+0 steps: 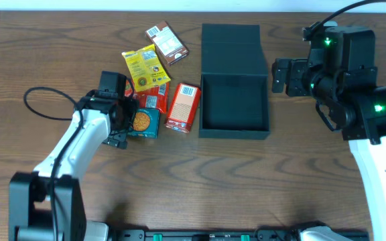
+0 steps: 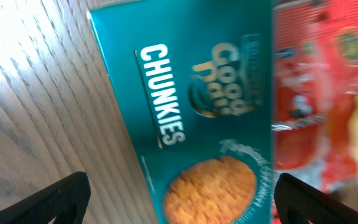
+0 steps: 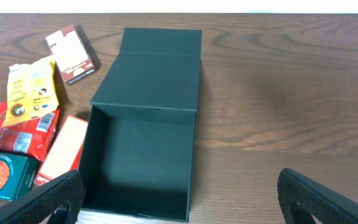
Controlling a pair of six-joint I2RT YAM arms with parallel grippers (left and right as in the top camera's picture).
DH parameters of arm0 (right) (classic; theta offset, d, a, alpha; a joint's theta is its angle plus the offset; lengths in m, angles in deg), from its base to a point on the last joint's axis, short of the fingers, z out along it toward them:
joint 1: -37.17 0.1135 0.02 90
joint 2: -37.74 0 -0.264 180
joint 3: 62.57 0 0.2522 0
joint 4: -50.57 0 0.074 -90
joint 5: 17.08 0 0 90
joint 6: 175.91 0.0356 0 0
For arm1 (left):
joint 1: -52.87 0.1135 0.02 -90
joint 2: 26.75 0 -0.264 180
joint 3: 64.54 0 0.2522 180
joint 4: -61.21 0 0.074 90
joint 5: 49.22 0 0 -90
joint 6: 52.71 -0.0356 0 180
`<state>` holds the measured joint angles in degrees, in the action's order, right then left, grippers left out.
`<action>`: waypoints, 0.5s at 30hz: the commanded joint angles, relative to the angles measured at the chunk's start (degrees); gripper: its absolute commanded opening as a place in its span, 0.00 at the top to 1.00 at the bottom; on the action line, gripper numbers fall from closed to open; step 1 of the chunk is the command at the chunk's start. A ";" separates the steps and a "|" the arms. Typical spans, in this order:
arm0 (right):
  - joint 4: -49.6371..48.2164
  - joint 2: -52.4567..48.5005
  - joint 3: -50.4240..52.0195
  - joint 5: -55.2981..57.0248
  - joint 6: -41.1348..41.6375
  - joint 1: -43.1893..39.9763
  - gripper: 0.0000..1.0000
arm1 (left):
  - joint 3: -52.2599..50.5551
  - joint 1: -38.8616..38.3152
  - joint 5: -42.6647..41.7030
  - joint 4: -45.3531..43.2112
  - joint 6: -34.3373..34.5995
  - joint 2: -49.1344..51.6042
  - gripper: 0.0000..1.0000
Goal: Pack container
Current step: 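Grasp the teal Good Day Chunkies box with the left gripper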
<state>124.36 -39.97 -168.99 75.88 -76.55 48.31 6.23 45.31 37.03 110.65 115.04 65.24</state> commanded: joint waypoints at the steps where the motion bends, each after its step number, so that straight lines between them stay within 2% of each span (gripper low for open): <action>1: 0.46 0.83 -0.35 -0.39 -0.87 -0.46 0.01 | 1.62 0.02 -0.72 -0.37 1.49 2.89 0.04; 15: 1.09 0.83 -0.33 -0.39 -0.94 -0.46 0.01 | 8.52 0.02 -0.79 -1.75 1.09 10.08 0.04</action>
<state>125.32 -39.97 -168.99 75.69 -76.55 48.31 12.73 45.31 36.27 108.79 115.55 73.98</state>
